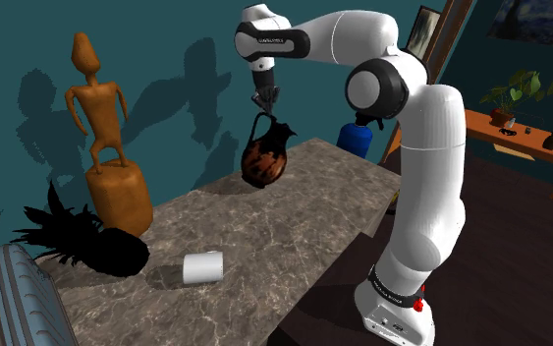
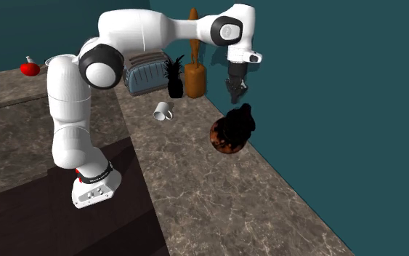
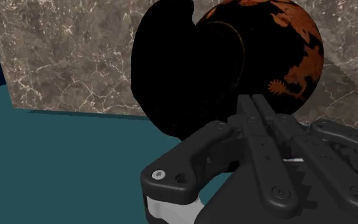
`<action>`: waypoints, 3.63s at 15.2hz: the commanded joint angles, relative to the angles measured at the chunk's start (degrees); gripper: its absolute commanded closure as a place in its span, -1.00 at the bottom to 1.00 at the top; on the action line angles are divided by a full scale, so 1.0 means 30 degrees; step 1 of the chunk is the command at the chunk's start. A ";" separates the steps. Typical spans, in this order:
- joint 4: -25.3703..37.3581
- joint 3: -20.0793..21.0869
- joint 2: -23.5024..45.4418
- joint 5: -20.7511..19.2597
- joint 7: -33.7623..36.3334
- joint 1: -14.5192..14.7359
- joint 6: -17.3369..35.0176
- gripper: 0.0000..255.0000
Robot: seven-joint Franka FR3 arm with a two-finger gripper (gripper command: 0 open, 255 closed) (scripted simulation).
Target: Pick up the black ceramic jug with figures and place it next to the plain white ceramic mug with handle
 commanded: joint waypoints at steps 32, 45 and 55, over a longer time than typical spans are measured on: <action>-0.9348 -0.0311 -0.4371 0.1931 -0.2050 -0.1654 0.8925 1.00; -1.0502 -0.1594 -0.3500 0.5062 -1.6074 -0.5755 0.9952 -1.00; -0.5494 -0.1530 0.1388 0.6785 -2.5346 -0.9271 0.8062 -1.00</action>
